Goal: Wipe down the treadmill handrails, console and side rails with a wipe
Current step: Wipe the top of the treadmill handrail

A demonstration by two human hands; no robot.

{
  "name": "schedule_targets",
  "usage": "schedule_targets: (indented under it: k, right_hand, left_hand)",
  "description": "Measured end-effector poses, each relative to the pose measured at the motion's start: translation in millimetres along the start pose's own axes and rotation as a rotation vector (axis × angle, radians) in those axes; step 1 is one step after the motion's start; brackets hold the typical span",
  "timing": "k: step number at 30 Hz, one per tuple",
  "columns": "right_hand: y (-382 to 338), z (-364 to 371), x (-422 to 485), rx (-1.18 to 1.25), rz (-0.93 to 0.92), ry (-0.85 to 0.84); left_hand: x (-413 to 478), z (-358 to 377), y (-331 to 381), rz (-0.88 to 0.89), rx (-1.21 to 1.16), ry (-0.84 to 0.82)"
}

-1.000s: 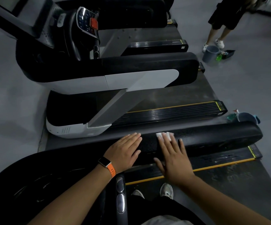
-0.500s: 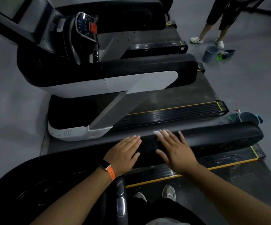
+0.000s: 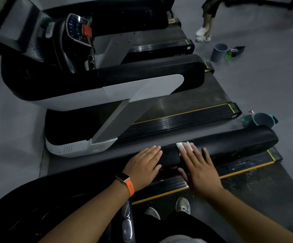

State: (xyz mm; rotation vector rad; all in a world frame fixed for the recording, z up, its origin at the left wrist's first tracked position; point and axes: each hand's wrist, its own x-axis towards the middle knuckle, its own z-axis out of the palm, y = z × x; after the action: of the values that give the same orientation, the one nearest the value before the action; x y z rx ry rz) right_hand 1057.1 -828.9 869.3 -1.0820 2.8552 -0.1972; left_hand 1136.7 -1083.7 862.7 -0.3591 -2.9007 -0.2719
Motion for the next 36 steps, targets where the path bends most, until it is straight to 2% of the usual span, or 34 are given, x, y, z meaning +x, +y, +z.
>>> schedule_targets:
  k: [2, 6, 9, 12, 15, 17, 22, 25, 29, 32, 34, 36]
  right_hand:
    - [-7.0, 0.1, 1.6, 0.011, 0.0, -0.024]
    - [-7.1, -0.6, -3.6, -0.003, -0.21, -0.017]
    - [16.4, -4.1, -11.9, -0.027, -0.13, 0.006]
    - [1.7, -3.0, -11.2, 0.007, -0.098, -0.017]
    - [-18.3, 3.0, -11.7, -0.029, -0.255, -0.014]
    - [-3.7, 4.6, -14.6, -0.101, -0.299, 0.002]
    - [47.3, 3.6, -30.8, -0.131, -0.136, 0.01]
    - [22.3, 8.0, -19.8, -0.1, -0.094, 0.01]
    - [18.4, 5.4, -6.3, -0.105, -0.195, 0.003]
    - [43.7, -1.7, -14.8, -0.062, -0.086, 0.004]
    - [37.7, -3.8, -12.0, -0.012, -0.019, -0.015]
    - [17.5, -4.9, 0.7, 0.033, -0.031, -0.047]
  left_hand:
    - [4.3, 2.5, 2.3, -0.008, -0.015, -0.007]
    - [4.7, 3.8, 4.4, -0.044, -0.02, -0.026]
    - [3.1, 4.9, 5.1, -0.046, -0.016, -0.033]
    - [4.9, 4.2, 5.2, -0.049, -0.016, -0.029]
    - [5.3, 2.9, 4.8, -0.049, -0.018, -0.04]
    - [5.6, 3.6, 4.5, -0.054, -0.027, -0.051]
    - [15.6, 7.0, 10.8, -0.048, -0.05, -0.051]
    - [30.6, 8.0, 18.2, -0.013, -0.046, -0.054]
    - [37.4, 9.5, 23.6, -0.005, -0.031, -0.075]
    - [34.2, 10.8, 23.8, -0.002, -0.034, -0.055]
    - [35.7, 10.3, 24.6, -0.008, -0.035, -0.04]
    - [36.3, 9.7, 25.6, -0.02, -0.043, -0.035]
